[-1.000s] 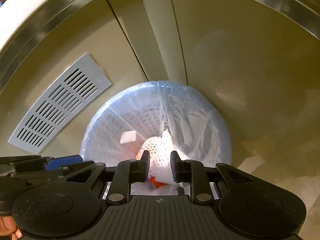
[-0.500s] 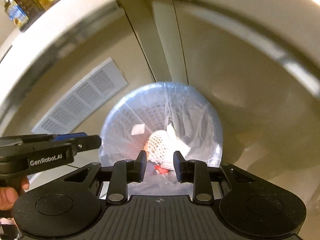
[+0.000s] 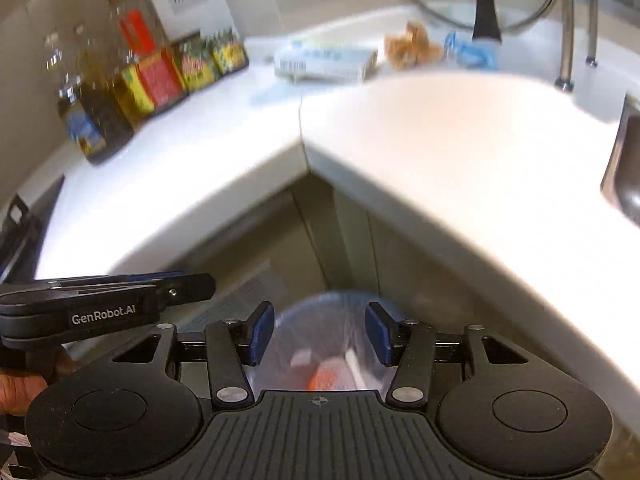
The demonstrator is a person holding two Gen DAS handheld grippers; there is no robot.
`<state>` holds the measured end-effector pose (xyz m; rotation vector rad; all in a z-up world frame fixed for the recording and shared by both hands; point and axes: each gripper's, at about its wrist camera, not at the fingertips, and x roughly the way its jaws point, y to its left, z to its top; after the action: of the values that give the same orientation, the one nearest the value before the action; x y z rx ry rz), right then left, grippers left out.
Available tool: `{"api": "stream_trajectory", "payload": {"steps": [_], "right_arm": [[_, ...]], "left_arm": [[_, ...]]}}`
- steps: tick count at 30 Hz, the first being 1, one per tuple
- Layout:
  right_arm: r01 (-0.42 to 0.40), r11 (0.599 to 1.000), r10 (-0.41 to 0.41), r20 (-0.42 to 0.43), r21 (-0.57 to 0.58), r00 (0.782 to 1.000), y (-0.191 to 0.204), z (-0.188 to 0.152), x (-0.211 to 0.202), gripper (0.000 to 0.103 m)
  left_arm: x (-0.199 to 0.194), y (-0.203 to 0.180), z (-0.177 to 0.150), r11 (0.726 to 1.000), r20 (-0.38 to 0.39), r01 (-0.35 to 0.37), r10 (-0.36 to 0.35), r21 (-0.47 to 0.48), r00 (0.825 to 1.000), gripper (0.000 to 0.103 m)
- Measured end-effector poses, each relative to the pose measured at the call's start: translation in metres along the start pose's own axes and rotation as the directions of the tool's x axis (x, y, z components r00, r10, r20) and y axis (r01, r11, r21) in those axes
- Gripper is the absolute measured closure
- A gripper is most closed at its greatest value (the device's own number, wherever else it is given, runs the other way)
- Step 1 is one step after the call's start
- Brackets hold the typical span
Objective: Collect trash
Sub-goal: 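Move both open tools back up to the crumpled paper and blue mask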
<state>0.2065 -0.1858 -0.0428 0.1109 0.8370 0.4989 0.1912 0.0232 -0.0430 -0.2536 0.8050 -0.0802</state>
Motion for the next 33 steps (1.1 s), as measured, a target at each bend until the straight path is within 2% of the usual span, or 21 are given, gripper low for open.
{"api": "stream_trajectory", "payload": {"steps": [5, 7, 10, 15, 25, 33], "right_arm": [[0.020, 1.000, -0.021, 0.065, 0.011, 0.998, -0.004, 0.018, -0.015, 0.046], [0.031, 0.999, -0.032, 0.087, 0.016, 0.996, -0.007, 0.025, -0.018, 0.044], [0.048, 0.998, -0.051, 0.121, 0.028, 0.991, -0.014, 0.032, -0.028, 0.038], [0.082, 0.996, -0.089, 0.174, 0.047, 0.981, -0.019, 0.041, -0.041, 0.034], [0.165, 0.982, -0.182, 0.230, 0.093, 0.956, -0.042, 0.049, -0.064, 0.033], [0.172, 0.982, -0.186, 0.243, 0.081, 0.952, -0.090, 0.097, -0.040, 0.033]], "left_arm": [[-0.014, -0.002, 0.025, 1.000, 0.058, 0.001, -0.002, 0.007, 0.998, 0.072], [-0.020, -0.002, 0.035, 1.000, 0.074, -0.002, 0.001, 0.011, 0.997, 0.066], [-0.025, 0.000, 0.047, 1.000, 0.098, -0.012, 0.011, 0.014, 0.995, 0.040], [-0.031, 0.000, 0.057, 0.999, 0.125, -0.019, 0.015, 0.030, 0.992, 0.035], [-0.024, -0.019, 0.077, 0.995, 0.142, 0.017, -0.031, 0.100, 0.989, 0.035], [0.008, -0.049, 0.110, 0.992, 0.170, 0.007, -0.028, 0.123, 0.985, 0.035]]}}
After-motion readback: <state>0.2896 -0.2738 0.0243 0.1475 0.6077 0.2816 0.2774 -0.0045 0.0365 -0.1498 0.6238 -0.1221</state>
